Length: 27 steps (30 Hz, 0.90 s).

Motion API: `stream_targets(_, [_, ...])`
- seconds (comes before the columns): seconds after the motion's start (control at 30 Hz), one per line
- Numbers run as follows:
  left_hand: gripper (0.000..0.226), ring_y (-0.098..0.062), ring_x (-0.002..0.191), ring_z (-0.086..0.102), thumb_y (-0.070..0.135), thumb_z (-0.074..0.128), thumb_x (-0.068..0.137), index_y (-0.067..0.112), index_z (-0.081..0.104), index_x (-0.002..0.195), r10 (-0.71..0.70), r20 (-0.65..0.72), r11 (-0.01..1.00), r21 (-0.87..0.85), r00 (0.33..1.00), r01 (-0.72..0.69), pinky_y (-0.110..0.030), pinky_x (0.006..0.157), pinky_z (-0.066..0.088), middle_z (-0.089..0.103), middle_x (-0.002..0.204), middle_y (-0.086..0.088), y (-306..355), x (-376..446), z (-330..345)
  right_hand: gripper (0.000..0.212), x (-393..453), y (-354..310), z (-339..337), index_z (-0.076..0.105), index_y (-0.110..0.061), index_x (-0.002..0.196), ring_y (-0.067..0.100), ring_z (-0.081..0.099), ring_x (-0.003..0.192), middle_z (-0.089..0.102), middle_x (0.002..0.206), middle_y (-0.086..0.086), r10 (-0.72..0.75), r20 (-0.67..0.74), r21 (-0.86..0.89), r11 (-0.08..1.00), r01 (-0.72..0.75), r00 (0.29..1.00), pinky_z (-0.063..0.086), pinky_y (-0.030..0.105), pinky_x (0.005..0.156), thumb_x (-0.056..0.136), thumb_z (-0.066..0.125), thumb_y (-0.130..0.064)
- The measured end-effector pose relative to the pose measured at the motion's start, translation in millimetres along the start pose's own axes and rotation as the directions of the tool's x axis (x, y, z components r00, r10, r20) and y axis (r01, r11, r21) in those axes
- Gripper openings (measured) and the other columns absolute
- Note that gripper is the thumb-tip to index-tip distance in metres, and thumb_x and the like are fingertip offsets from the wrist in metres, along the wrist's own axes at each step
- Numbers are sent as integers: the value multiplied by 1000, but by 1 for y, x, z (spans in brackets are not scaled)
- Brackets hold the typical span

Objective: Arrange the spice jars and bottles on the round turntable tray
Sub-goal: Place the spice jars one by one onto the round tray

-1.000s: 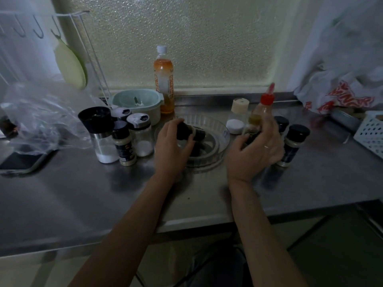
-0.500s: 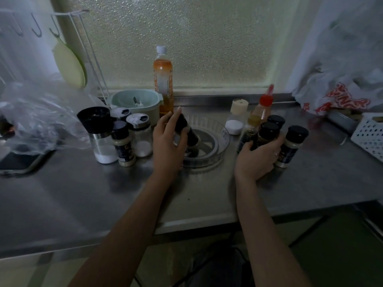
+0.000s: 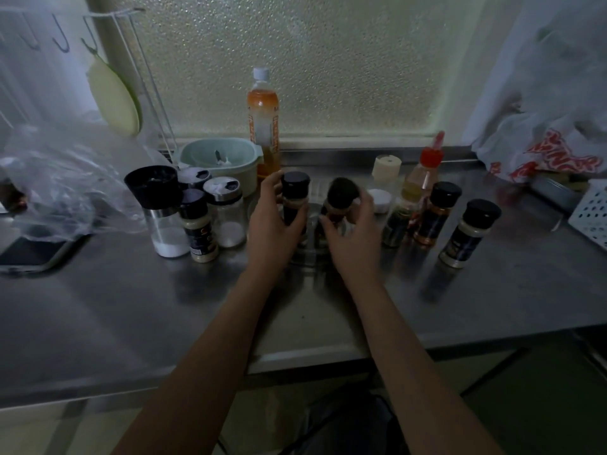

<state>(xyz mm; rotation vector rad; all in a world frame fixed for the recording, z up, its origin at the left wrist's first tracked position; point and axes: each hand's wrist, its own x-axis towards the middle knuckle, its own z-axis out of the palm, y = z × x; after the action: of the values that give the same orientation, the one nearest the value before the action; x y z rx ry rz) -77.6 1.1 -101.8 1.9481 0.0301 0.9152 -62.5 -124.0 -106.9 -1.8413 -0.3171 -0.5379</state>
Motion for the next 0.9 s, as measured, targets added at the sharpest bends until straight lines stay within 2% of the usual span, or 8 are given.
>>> stream_targets(0.1, [57, -4, 103, 55, 18, 68, 82, 17, 39, 132, -7, 17, 1000, 7, 1000, 6, -18, 85, 47, 58, 119, 5, -1, -1, 1, 54, 1, 9, 4, 45, -21, 133, 7, 53, 110, 60, 121, -7, -38, 45, -139, 989, 44, 998, 42, 49, 103, 85, 68, -28])
stream_targets(0.2, [56, -7, 105, 56, 17, 69, 80, 14, 41, 128, 0, 3, 1000, 19, 1000, 0, -18, 85, 49, 58, 120, 3, 0, -2, -1, 56, 1, 8, 1, 44, -21, 132, 12, 55, 116, 60, 124, -3, -84, 14, -105, 991, 85, 996, 43, 52, 101, 83, 67, -35])
stream_targets(0.33, [42, -24, 100, 53, 20, 62, 73, 8, 48, 110, 235, -264, 950, 265, 936, -164, -39, 85, 44, 60, 104, -17, 4, -7, -19, 47, 0, 5, -13, 51, -7, 124, 25, 52, 115, 60, 122, 13, -243, -389, -270, 952, 143, 889, 40, 47, 101, 88, 53, -36])
stream_targets(0.4, [38, -30, 99, 51, 22, 60, 70, 6, 50, 102, 238, -495, 921, 387, 836, -33, -39, 85, 37, 59, 100, -20, 1, -7, -32, 51, 2, 6, -18, 47, -6, 131, 28, 47, 124, 55, 133, 15, -186, -520, -308, 951, 20, 833, 30, 38, 105, 87, 52, -31])
stream_targets(0.5, [42, -43, 105, 54, 21, 61, 69, -3, 56, 104, 27, -720, 904, 313, 693, 290, -48, 92, 41, 58, 106, -24, -6, 0, -44, 64, 9, 15, -20, 36, -6, 141, 30, 40, 133, 45, 144, 15, -35, -512, -281, 951, -128, 858, 28, 39, 109, 85, 55, -30])
stream_targets(0.63, [57, -41, 112, 49, 25, 63, 68, -4, 50, 116, -122, -720, 923, 171, 683, 344, -39, 99, 33, 54, 115, -24, -6, 3, -44, 78, 18, 29, -20, 26, -12, 145, 31, 45, 130, 45, 145, 14, 51, -431, -275, 943, -185, 901, 39, 44, 106, 81, 69, -19])
stream_targets(0.77, [57, -38, 114, 49, 20, 64, 74, -5, 47, 122, -75, -680, 932, 212, 730, 293, -34, 97, 33, 55, 118, -23, -10, 0, -39, 59, 19, 34, -20, 39, -12, 135, 35, 50, 123, 54, 135, 14, 148, -446, -276, 915, -293, 883, 42, 46, 96, 83, 66, -18])
stream_targets(0.9, [52, -38, 119, 47, 5, 54, 78, -2, 44, 128, -115, -671, 940, 166, 732, 300, -37, 98, 35, 51, 126, -23, -12, -1, -38, 47, 17, 28, -24, 45, -7, 131, 32, 52, 121, 57, 131, 15, 84, -460, -133, 978, -162, 884, 38, 30, 96, 88, 61, -15])
